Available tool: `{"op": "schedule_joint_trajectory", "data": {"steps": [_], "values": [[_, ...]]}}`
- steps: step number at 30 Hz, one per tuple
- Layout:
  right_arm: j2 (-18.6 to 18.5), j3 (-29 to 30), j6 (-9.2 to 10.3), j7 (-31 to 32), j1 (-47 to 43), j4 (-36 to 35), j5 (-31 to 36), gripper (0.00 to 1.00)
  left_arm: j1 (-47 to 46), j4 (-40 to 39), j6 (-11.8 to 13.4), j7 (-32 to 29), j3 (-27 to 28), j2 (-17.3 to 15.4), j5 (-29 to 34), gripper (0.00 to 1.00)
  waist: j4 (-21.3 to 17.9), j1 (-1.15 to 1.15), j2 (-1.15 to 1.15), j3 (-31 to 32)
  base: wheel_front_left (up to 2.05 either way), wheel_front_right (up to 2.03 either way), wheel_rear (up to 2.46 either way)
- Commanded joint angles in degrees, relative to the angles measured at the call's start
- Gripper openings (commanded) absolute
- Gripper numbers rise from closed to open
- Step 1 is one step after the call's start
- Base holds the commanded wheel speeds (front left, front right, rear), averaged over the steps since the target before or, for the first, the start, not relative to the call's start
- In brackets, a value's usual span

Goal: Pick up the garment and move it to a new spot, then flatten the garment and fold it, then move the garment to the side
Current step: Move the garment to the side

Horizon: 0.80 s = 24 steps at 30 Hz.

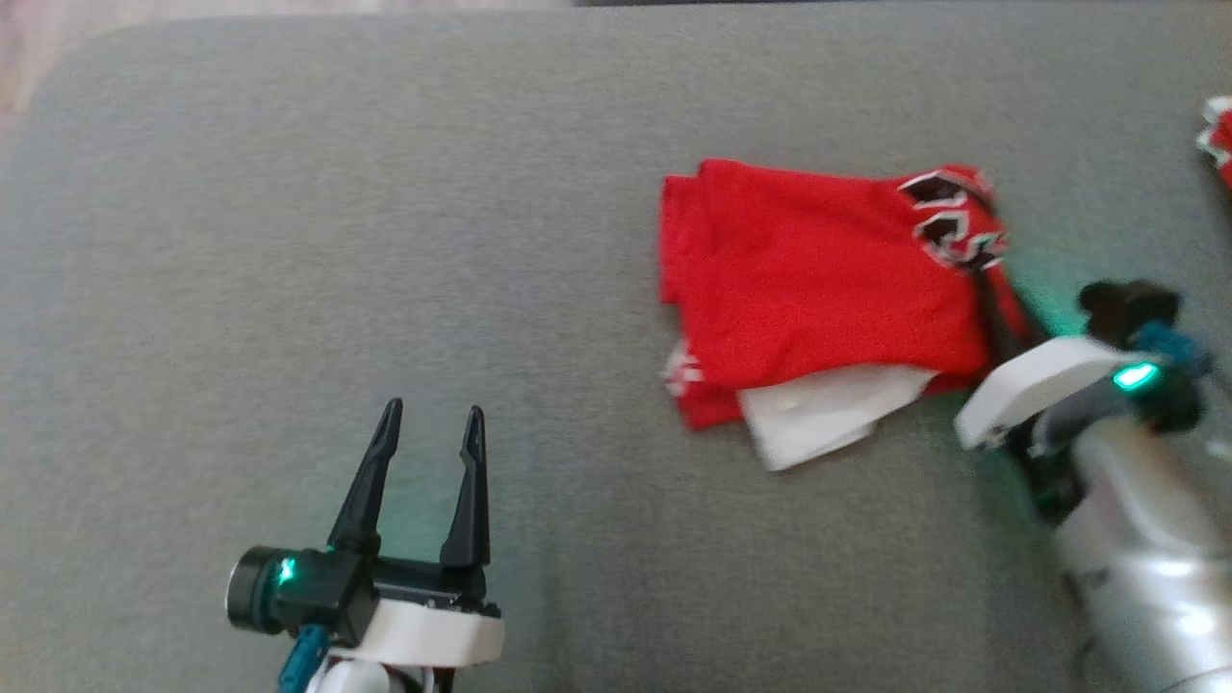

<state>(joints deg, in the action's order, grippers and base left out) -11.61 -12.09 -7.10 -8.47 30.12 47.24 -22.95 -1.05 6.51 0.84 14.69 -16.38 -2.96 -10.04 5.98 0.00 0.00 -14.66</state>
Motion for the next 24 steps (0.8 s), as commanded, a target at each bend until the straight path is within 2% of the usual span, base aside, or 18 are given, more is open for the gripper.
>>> {"op": "schedule_joint_trajectory", "data": {"steps": [1, 5, 9, 15, 16, 17, 20, 22, 24], "values": [[-2.8, -1.2, -0.39, -1.0, 2.8, -1.8, 1.3, 0.00, -1.9, -2.2, 0.2, 0.3, 2.2, 0.1, 0.6, 1.00, -1.9, 0.00, 0.00, -1.4, 0.00, 0.00, 0.00], [-9.9, -1.8, -0.39, -0.6, 6.6, -3.4, 4.2, 0.00, -3.0, -3.0, 1.1, 0.3, 3.3, 0.1, 2.4, 1.00, -5.2, 0.00, 0.00, -3.7, 0.00, 0.00, 0.00], [-18.2, -0.6, -0.39, 1.2, 10.2, -6.5, 6.1, 0.00, -4.7, -3.6, 0.7, 0.3, 3.9, 0.1, 4.0, 1.00, -7.8, 0.00, 0.00, -6.4, 0.00, 0.00, 0.00], [-28.8, 4.5, -0.39, 5.9, 12.6, -12.0, 8.0, 0.00, -7.9, -4.6, -0.2, 0.3, 4.8, 0.1, 5.6, 1.00, -9.7, 0.00, 0.00, -11.0, 0.00, 0.00, 0.00], [-30.1, 6.1, -0.39, 6.3, 12.8, -13.0, 8.5, 0.30, -8.4, -4.8, -0.3, 0.3, 4.9, 0.1, 5.7, 1.00, -9.8, 0.00, 0.00, -11.8, 0.00, 0.00, 0.00], [-31.0, 7.6, -0.39, 6.6, 12.9, -13.7, 9.2, 1.00, -8.9, -5.0, -0.4, 0.3, 5.0, 0.1, 5.7, 1.00, -9.9, 0.00, 0.00, -12.4, 0.00, 0.00, 0.00], [-31.4, 10.5, -0.39, 7.0, 12.6, -15.1, 10.5, 1.00, -9.8, -5.3, -0.6, 0.3, 5.0, 0.1, 5.4, 1.00, -9.9, 0.00, 0.00, -13.2, 0.00, 0.00, 0.00], [-30.1, 12.7, -0.39, 7.0, 11.6, -16.8, 12.0, 1.00, -10.5, -5.8, -0.4, 0.3, 5.1, 0.1, 4.6, 1.00, -9.9, 0.00, 0.00, -13.2, 0.00, 0.00, 0.00], [-26.9, 13.9, -0.39, 6.6, 9.7, -18.5, 13.0, 1.00, -11.0, -5.9, -0.2, 0.3, 5.0, 0.1, 4.0, 1.00, -9.6, 0.00, 0.00, -12.3, 0.00, 0.00, 0.00]]}}
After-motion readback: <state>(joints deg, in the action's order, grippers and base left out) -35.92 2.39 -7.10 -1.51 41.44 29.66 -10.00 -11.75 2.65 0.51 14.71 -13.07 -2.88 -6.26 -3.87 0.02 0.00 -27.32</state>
